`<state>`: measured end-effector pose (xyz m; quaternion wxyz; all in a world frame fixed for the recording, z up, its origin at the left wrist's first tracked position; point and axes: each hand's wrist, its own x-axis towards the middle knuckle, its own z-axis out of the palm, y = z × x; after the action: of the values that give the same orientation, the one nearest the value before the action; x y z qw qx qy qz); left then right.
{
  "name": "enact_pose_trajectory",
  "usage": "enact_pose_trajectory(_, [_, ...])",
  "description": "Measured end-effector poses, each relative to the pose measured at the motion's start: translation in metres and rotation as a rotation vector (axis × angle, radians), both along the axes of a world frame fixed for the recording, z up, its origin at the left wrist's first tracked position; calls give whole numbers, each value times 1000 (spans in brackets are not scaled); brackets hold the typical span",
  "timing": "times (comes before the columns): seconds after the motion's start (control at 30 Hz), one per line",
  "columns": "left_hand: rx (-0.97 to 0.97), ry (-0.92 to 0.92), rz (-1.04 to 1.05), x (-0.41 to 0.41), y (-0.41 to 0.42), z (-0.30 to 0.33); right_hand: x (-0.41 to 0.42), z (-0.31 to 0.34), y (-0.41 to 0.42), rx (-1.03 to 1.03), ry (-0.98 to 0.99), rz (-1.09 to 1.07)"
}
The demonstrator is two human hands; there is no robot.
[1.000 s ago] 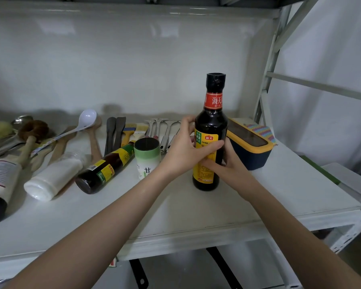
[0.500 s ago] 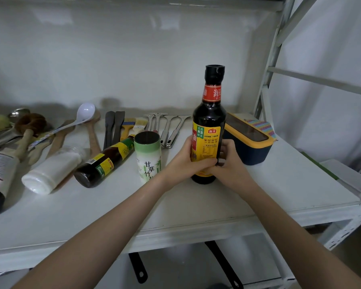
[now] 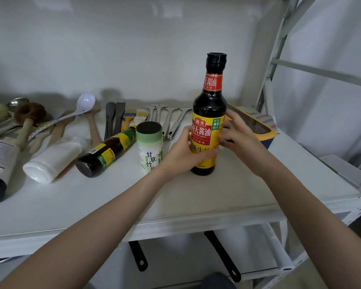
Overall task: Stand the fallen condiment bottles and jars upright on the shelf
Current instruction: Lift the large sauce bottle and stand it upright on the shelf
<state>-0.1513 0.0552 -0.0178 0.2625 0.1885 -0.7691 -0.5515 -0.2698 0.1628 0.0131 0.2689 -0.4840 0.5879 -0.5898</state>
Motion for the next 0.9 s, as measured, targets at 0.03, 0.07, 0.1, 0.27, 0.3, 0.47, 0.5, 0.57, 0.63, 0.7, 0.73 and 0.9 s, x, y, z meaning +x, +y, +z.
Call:
enact_pose_trajectory(0.03, [-11,-6,4,-1,1,1,3,3,-1,-14,-2,-11])
enact_pose_trajectory(0.07, [-14,-8,6,-2,3,2,7,6,-2,-23,18,-26])
enact_pose_trajectory(0.1, [-8,-7,8,-2,5,2,11,8,-4,-30,50,-47])
enact_pose_trajectory(0.27, [-1,-4,-39,-2,5,-3,16,16,-12,-67,104,-183])
enact_pose_trajectory(0.3, [-15,-21,-62,0,4,-6,14,17,-12,-58,111,-182])
enact_pose_trajectory(0.47, [-115,-88,-43,5,-4,-19,9,18,-10,-21,107,-93])
enact_pose_trajectory(0.5, [-123,-90,-30,6,-4,-19,9,18,-10,-15,112,-84])
enact_pose_trajectory(0.57, [-136,-102,-19,5,-5,-17,10,18,-10,1,123,-78])
enact_pose_trajectory(0.63, [-149,-111,-12,5,-5,-15,10,18,-11,14,113,-76])
enact_pose_trajectory(0.7, [-162,-117,-3,5,-5,-13,10,18,-12,27,107,-75])
enact_pose_trajectory(0.73, [-165,-120,1,5,-5,-13,10,18,-13,29,102,-73])
enact_pose_trajectory(0.9, [-161,-123,8,5,-3,-12,13,16,-12,24,106,-93])
